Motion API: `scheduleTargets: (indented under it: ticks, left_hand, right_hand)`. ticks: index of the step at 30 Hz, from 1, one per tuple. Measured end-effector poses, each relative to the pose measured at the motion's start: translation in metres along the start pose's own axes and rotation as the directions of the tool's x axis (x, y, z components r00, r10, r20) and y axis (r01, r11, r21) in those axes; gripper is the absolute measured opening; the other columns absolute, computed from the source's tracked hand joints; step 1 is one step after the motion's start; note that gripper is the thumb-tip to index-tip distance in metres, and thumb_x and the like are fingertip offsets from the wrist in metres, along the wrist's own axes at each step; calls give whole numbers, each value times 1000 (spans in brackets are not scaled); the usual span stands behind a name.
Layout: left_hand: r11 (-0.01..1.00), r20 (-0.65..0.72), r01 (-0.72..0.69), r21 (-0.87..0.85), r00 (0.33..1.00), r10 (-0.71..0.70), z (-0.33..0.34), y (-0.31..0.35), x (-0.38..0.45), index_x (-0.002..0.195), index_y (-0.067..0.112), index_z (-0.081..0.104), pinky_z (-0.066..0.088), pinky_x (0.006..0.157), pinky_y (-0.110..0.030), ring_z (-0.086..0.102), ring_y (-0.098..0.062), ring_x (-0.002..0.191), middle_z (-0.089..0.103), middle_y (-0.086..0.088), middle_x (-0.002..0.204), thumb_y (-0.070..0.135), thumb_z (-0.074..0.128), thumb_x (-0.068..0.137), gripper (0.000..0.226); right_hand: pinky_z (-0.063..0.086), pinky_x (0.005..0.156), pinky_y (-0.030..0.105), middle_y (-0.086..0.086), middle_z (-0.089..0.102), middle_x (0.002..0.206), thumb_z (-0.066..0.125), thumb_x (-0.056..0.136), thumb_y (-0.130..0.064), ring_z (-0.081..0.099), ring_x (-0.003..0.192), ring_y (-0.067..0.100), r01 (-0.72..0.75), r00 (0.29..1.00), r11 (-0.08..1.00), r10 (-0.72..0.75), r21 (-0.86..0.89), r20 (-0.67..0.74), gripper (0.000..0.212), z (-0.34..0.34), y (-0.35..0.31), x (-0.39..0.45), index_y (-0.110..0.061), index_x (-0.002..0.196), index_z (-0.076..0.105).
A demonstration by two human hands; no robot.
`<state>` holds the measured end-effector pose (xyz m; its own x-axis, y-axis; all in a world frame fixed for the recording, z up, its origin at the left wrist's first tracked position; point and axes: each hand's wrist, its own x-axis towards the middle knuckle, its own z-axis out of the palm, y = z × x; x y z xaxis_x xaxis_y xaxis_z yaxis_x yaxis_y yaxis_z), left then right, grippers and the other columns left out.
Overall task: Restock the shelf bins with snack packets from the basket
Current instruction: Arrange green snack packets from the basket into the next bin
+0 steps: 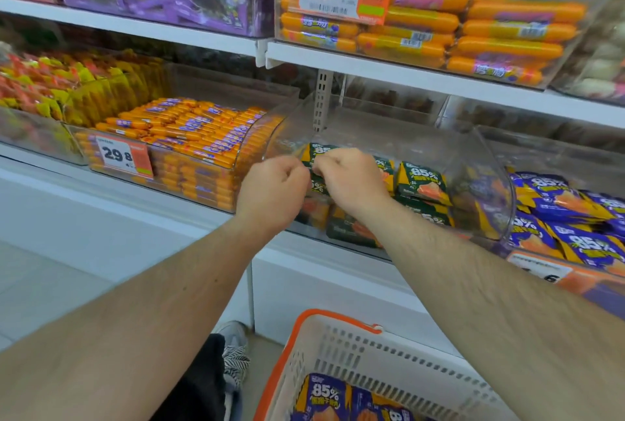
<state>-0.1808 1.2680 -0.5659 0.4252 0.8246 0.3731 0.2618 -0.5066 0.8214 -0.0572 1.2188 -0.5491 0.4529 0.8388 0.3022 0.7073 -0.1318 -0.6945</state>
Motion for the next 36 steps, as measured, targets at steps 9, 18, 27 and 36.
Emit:
scheduleTargets:
  ticks: [9, 18, 27, 36]
  left_hand:
    - [877, 947, -408, 254, 289, -140, 67, 13, -65, 72, 9, 59, 39, 62, -27, 40, -1, 54, 54, 5, 66, 14, 49, 93, 25]
    - [652, 900, -672, 350, 49, -433, 120, -8, -100, 120, 12, 63, 49, 86, -36, 60, -22, 99, 64, -6, 113, 26, 43, 100, 32]
    - [639, 892, -675, 369, 64, -447, 146, -1, -105, 137, 18, 54, 36, 84, -27, 49, -13, 98, 57, 0, 134, 28, 42, 102, 38]
    - [627, 885, -673, 392, 89, -457, 147, 1, -100, 139, 19, 51, 40, 93, -28, 51, -14, 105, 51, 0, 141, 28, 42, 102, 39]
  right_hand:
    - [30, 54, 26, 0, 46, 55, 50, 80, -10, 39, 55, 16, 519, 733, 849, -501, -97, -460, 24, -10, 50, -92, -5, 57, 55]
    - [32, 52, 31, 0, 46, 55, 48, 95, -27, 43, 52, 17, -367, 866, 888, 435, -278, 246, 34, 36, 222, -213, -12, 65, 53]
    - [50, 72, 36, 4, 60, 99, 56, 93, -35, 61, 100, 27, -441, 376, 680, 733, -586, 567, 23, 77, 296, -292, -18, 108, 57]
    - [48, 87, 37, 1, 59, 103, 52, 97, -18, 58, 101, 24, -492, 452, 704, 710, -513, 540, 17, 78, 294, -293, -20, 111, 59]
